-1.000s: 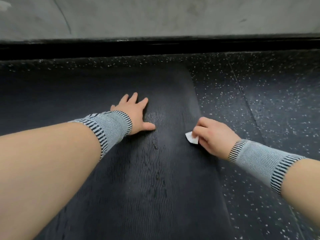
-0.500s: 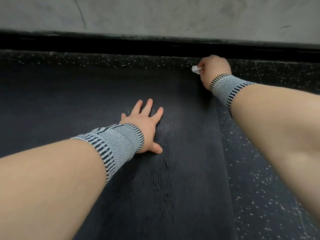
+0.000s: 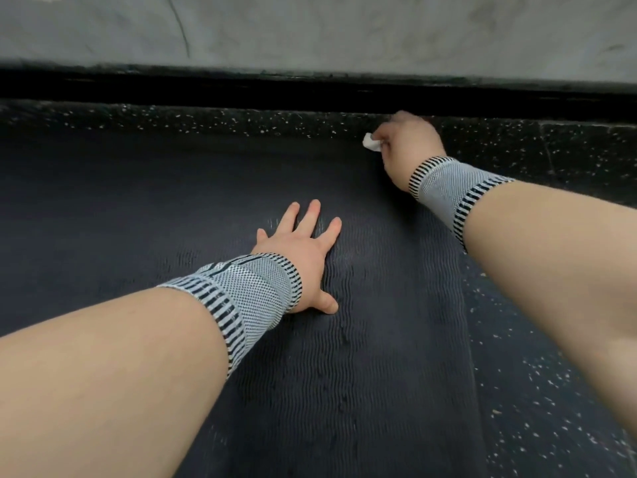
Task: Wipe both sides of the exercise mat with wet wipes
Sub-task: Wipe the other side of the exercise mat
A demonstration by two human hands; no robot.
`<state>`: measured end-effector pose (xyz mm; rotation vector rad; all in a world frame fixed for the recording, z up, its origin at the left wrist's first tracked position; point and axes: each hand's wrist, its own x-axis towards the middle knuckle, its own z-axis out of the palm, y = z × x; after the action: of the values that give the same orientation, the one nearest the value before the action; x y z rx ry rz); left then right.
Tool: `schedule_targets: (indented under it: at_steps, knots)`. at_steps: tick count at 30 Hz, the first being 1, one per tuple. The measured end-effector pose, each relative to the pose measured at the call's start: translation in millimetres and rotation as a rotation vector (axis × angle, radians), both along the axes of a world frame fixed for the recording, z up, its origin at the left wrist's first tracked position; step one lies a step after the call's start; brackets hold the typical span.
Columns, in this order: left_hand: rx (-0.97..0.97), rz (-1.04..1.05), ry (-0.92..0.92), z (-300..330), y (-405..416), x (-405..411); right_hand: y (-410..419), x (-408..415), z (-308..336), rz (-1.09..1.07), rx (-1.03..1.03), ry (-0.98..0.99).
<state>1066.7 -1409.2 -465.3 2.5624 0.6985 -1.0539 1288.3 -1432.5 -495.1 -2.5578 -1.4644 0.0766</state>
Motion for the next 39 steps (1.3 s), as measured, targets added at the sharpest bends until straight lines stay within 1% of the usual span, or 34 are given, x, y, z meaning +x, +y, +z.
schedule_targets:
  at_steps: [4, 5, 6, 7, 9, 11, 12, 14, 17, 19, 20, 21, 22, 23, 25, 26, 27, 28, 29, 31, 33, 35, 36, 37, 39]
  knots:
    - [0.002, 0.001, -0.005, -1, 0, 1, -68, -31, 4, 0.362, 0.034, 0.063]
    - [0.006, 0.001, -0.006, -1, 0, 0, -77, -32, 5, 0.416, 0.036, 0.077]
    - [0.007, 0.003, -0.006, 0, 0, 0, -76, -28, 3, 0.425, 0.035, 0.066]
    - [0.005, 0.005, -0.009, 0, -1, 0, -67, -23, 2, 0.378, 0.031, 0.039]
    - [0.005, 0.008, -0.019, 0, -1, -1, -33, -9, -3, 0.155, 0.027, -0.008]
    - [0.010, 0.010, -0.020, 0, -1, -1, -1, -1, -2, -0.051, -0.009, 0.003]
    - [0.011, 0.013, -0.019, 0, -1, -1, 6, -1, -2, -0.107, -0.009, 0.017]
    - [0.013, 0.016, -0.021, 0, -1, -1, -5, -11, -3, -0.071, 0.010, 0.004]
    - [0.014, 0.018, -0.028, -1, -1, -1, -63, -38, -3, 0.185, 0.091, 0.047]
    - [0.011, 0.022, -0.031, -1, -2, -1, -101, -54, 0, 0.361, 0.105, 0.104]
    - [0.013, 0.025, -0.032, -1, -1, -1, -107, -55, 0, 0.411, 0.090, 0.105]
    - [0.014, 0.028, -0.032, 0, -2, -1, -103, -52, 0, 0.419, 0.073, 0.094]
    - [0.017, 0.026, -0.030, 0, -2, -1, -92, -48, 0, 0.377, 0.068, 0.067]
    - [0.022, 0.024, -0.026, 1, -3, 0, -76, -43, -1, 0.287, 0.075, 0.033]
    - [0.029, 0.023, -0.018, 2, -3, 0, -45, -32, -1, 0.068, 0.070, 0.027]
    - [0.032, 0.024, -0.017, 2, -4, 0, -38, -29, -1, -0.013, 0.074, 0.041]
    - [0.037, 0.022, -0.020, 2, -4, 1, -37, -33, -1, -0.041, 0.079, 0.048]
    - [0.040, 0.020, -0.021, 1, -4, 0, -44, -41, -2, -0.023, 0.067, 0.040]
    - [0.041, 0.020, -0.022, 1, -4, 0, -59, -51, -2, 0.040, 0.057, 0.032]
    - [0.046, 0.021, -0.027, 0, -3, -1, -103, -81, -1, 0.248, 0.095, 0.069]
    - [0.050, 0.022, -0.032, -1, -3, -1, -146, -106, 5, 0.466, 0.084, 0.169]
    - [0.058, 0.023, -0.035, -1, -3, -2, -156, -104, 7, 0.582, 0.025, 0.162]
    - [0.063, 0.024, -0.038, -1, -4, -2, -147, -97, 9, 0.585, -0.004, 0.119]
    - [0.069, 0.022, -0.041, -1, -4, -1, -132, -89, 9, 0.529, -0.009, 0.057]
    - [0.074, 0.018, -0.040, 0, -5, -1, -96, -70, 6, 0.283, -0.017, -0.032]
